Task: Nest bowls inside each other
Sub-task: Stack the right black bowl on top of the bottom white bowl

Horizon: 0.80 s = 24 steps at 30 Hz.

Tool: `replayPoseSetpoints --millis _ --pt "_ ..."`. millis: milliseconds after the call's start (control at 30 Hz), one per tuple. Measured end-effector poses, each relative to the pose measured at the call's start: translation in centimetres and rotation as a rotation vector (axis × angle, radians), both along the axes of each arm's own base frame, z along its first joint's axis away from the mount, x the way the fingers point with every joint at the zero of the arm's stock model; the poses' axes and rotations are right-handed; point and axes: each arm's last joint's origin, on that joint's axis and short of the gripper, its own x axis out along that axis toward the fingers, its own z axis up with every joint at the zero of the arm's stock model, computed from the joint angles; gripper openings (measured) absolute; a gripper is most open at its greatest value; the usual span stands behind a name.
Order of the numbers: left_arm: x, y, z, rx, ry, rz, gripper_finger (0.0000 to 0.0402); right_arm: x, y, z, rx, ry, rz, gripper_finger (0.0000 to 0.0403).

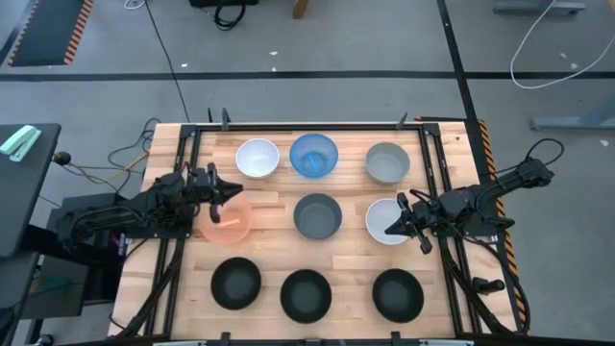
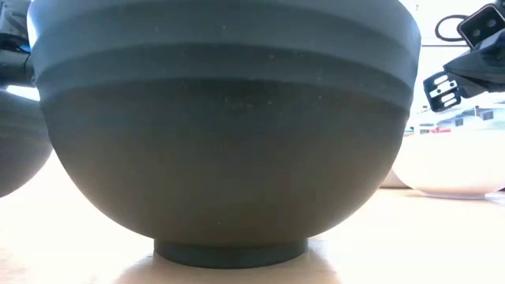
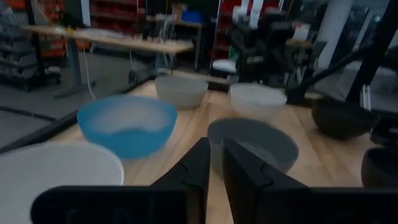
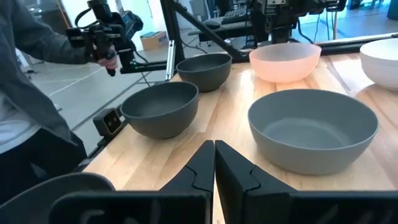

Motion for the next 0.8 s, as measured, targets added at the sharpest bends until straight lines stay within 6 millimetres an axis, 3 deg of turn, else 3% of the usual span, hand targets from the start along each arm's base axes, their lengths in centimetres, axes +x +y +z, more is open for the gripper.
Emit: replayPoseSetpoints --millis 200,333,467,633,800 --pt "-0.1 0.0 1.4 -0.125 -0.173 0.015 0.0039 0.2 -0.7 1.9 0.127 -0.17 -0.263 0.0019" --pt "-0.2 0.0 2.1 -0.211 -0.268 0.002 0.0043 0.0 -1.4 4.6 0.244 -0.279 -0.494 0.0019" --pt "-0.4 -0.1 3.2 -0.249 -0.385 -0.031 0.0043 -0.6 -1.8 8.0 0.352 -0.346 -0.555 0.0019" --pt "-1.0 -0.3 6.2 -0.177 -0.445 -0.071 0.0034 -1.5 -2.1 12.0 0.381 -0.266 -0.54 0.0019" --pt "-1.5 -0.5 9.1 -0.097 -0.392 -0.051 0.0027 -1.8 -2.3 15.5 0.347 -0.103 -0.588 0.0019"
